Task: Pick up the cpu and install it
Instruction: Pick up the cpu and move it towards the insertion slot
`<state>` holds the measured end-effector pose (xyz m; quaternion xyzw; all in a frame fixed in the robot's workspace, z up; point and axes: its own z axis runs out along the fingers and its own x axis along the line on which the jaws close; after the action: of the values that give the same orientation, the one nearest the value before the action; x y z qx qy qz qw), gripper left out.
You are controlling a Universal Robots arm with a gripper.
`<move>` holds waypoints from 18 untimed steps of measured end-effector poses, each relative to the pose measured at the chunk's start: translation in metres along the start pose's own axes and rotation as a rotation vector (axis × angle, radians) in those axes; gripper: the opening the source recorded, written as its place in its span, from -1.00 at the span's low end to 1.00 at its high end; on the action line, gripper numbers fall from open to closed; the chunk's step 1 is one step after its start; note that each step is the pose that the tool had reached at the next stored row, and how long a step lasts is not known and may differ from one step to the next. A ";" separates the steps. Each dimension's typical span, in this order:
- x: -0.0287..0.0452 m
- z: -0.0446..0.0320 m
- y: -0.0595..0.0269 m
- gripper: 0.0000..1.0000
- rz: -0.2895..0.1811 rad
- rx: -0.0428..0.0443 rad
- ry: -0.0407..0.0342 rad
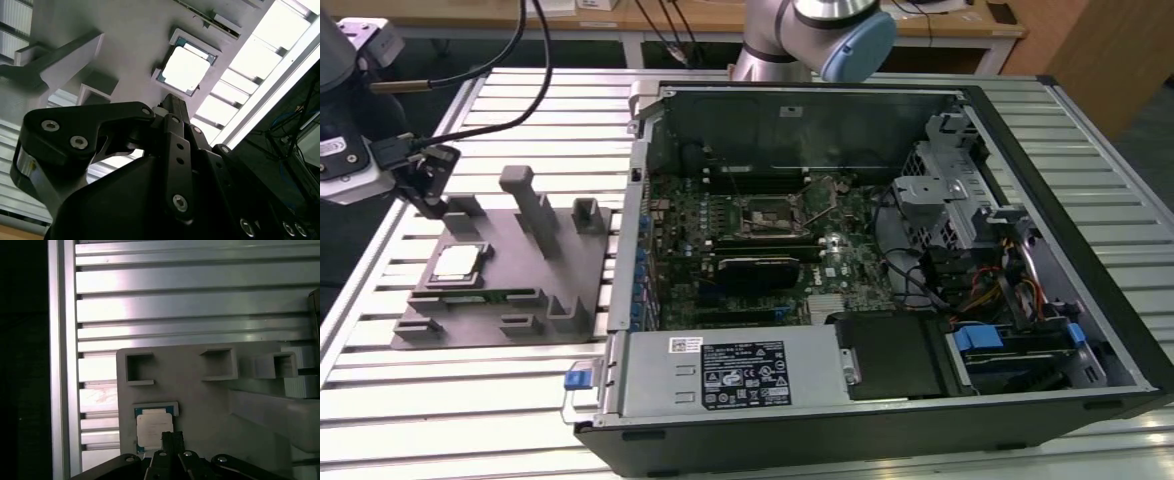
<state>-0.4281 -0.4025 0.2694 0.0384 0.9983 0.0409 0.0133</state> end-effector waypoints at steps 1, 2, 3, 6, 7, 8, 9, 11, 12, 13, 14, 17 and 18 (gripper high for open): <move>0.0004 0.0011 -0.0003 -0.79 0.000 -0.0001 -0.0001; 0.0009 0.0022 -0.0007 -0.79 0.000 -0.0002 -0.0002; 0.0015 0.0032 -0.0010 -0.79 0.000 -0.0001 -0.0002; 0.0033 0.0061 -0.0027 -0.79 0.000 -0.0002 -0.0002; 0.0037 0.0069 -0.0035 -0.79 0.000 -0.0001 -0.0001; 0.0041 0.0078 -0.0044 -0.79 0.000 -0.0001 -0.0001; 0.0045 0.0088 -0.0053 -0.79 0.000 -0.0001 -0.0003; 0.0048 0.0106 -0.0078 -0.79 0.000 -0.0001 -0.0001; 0.0049 0.0115 -0.0091 -0.79 0.000 -0.0001 -0.0001; 0.0049 0.0125 -0.0105 -0.79 0.000 -0.0001 -0.0001; 0.0048 0.0134 -0.0120 -0.79 0.000 -0.0001 -0.0001; 0.0045 0.0169 -0.0181 -0.79 0.000 -0.0001 0.0001; 0.0044 0.0185 -0.0198 -0.79 0.000 -0.0001 0.0005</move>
<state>-0.4334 -0.4204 0.2493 0.0384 0.9983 0.0409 0.0131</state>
